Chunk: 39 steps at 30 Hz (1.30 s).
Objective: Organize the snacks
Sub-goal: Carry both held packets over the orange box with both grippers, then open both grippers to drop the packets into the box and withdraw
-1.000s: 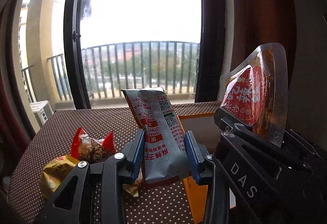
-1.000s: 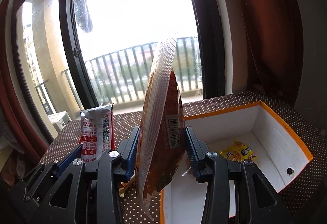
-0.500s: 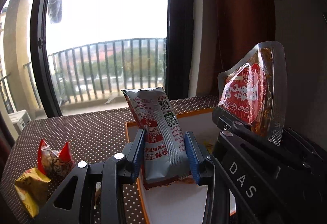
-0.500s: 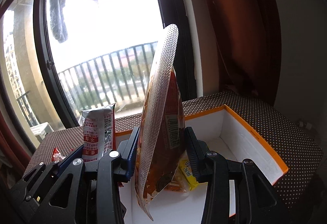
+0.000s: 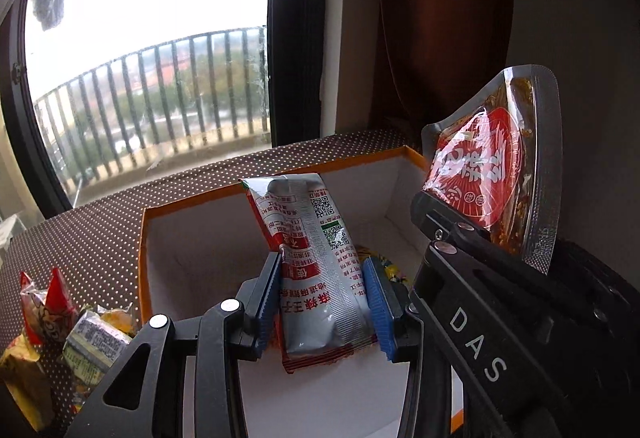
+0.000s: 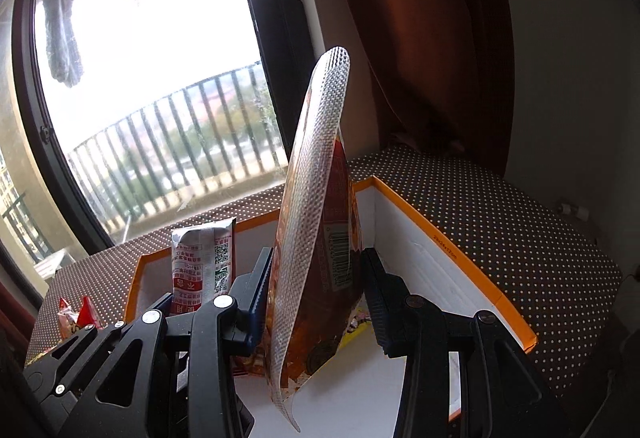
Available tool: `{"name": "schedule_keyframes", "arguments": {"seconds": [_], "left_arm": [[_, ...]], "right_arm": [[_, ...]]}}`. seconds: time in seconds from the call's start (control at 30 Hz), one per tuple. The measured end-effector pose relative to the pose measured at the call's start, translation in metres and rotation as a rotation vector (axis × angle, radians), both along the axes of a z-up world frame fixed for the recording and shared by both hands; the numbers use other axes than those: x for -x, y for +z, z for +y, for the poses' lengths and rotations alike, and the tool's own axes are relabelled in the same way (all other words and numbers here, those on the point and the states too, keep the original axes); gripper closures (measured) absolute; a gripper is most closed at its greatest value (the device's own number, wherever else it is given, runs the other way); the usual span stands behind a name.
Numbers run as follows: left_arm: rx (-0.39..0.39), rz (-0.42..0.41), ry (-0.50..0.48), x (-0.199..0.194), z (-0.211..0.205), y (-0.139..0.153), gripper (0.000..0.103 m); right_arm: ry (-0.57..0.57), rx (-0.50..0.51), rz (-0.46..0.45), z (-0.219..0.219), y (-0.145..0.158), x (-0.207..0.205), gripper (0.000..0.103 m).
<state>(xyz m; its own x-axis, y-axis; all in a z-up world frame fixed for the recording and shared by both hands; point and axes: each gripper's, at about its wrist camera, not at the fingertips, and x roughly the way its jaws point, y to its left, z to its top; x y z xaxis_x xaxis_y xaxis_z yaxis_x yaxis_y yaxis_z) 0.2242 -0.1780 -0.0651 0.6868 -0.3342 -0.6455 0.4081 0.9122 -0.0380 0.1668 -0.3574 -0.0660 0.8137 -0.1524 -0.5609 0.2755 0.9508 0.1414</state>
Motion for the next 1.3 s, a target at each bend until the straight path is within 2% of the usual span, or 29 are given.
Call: {"name": "schedule_keyframes", "arguments": {"seconds": [0.1,0.17,0.23,0.3,0.53,0.8,0.83,0.93,1.03,1.3], "left_arm": [[-0.030,0.030,-0.015,-0.008,-0.006,-0.006,0.058],[-0.043,0.049,-0.024,-0.014,-0.007,-0.008,0.050],[-0.052,0.083,-0.044,-0.017,-0.010,-0.008,0.033],[-0.061,0.121,-0.058,-0.022,-0.011,-0.010,0.030],[-0.121,0.118,-0.049,-0.029,-0.010,-0.009,0.027],[-0.179,0.099,-0.048,-0.004,-0.011,-0.006,0.023],[-0.181,0.096,-0.045,-0.003,-0.010,-0.006,0.022],[-0.169,0.086,-0.048,0.005,-0.012,-0.004,0.018],[-0.166,0.073,-0.050,0.013,-0.016,-0.002,0.016],[-0.129,0.043,-0.045,0.033,-0.012,0.007,0.014]], "right_arm": [[-0.004,-0.017,0.024,-0.004,-0.009,-0.003,0.057],[-0.005,-0.035,0.032,-0.005,-0.014,-0.003,0.057],[-0.003,-0.045,0.036,-0.006,-0.019,-0.003,0.057],[-0.005,-0.052,0.039,-0.012,-0.023,-0.003,0.057],[0.025,-0.113,0.069,-0.010,-0.035,-0.006,0.057],[0.046,-0.172,0.128,-0.004,-0.041,0.001,0.054],[0.043,-0.175,0.132,-0.003,-0.042,0.002,0.052],[0.018,-0.169,0.138,0.000,-0.039,0.006,0.036],[-0.020,-0.134,0.137,0.006,-0.035,0.009,0.028],[-0.030,-0.113,0.121,0.015,-0.019,0.028,0.022]]}}
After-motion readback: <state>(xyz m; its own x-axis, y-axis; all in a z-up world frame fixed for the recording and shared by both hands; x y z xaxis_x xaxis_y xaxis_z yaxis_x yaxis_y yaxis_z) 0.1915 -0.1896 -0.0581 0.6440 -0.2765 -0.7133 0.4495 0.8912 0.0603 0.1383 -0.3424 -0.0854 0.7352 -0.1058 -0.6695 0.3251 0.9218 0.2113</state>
